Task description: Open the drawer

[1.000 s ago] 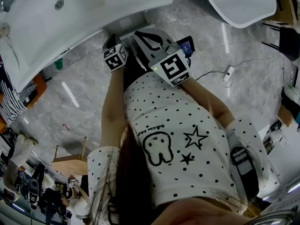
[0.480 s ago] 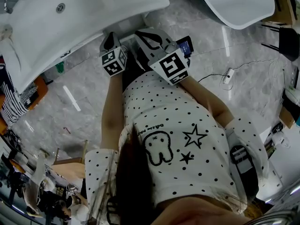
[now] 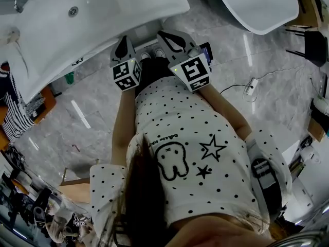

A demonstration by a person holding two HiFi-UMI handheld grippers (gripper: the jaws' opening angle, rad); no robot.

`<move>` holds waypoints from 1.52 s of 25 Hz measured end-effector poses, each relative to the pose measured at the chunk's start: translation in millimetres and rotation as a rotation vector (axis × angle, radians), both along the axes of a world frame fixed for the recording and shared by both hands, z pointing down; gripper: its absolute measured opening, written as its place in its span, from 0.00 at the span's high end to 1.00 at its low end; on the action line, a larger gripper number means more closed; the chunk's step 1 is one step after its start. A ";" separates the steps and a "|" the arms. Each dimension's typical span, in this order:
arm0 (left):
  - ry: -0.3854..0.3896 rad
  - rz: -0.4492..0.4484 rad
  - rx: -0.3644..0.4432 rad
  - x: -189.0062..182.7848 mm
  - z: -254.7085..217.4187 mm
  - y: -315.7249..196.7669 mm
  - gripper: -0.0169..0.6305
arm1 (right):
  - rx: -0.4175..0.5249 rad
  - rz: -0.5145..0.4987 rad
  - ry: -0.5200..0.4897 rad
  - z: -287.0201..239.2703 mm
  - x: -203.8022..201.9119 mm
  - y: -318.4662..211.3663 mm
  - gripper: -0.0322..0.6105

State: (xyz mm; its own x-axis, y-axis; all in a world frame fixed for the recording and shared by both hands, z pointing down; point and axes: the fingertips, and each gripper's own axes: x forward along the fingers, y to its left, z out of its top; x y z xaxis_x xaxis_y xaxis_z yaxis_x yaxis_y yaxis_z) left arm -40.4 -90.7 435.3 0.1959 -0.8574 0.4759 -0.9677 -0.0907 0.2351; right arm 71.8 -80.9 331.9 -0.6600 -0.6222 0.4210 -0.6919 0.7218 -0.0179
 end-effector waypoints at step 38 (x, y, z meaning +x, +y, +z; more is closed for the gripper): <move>0.049 0.089 0.364 -54.4 -173.2 22.6 0.97 | 0.173 -0.032 -0.012 -49.2 -66.7 12.3 0.93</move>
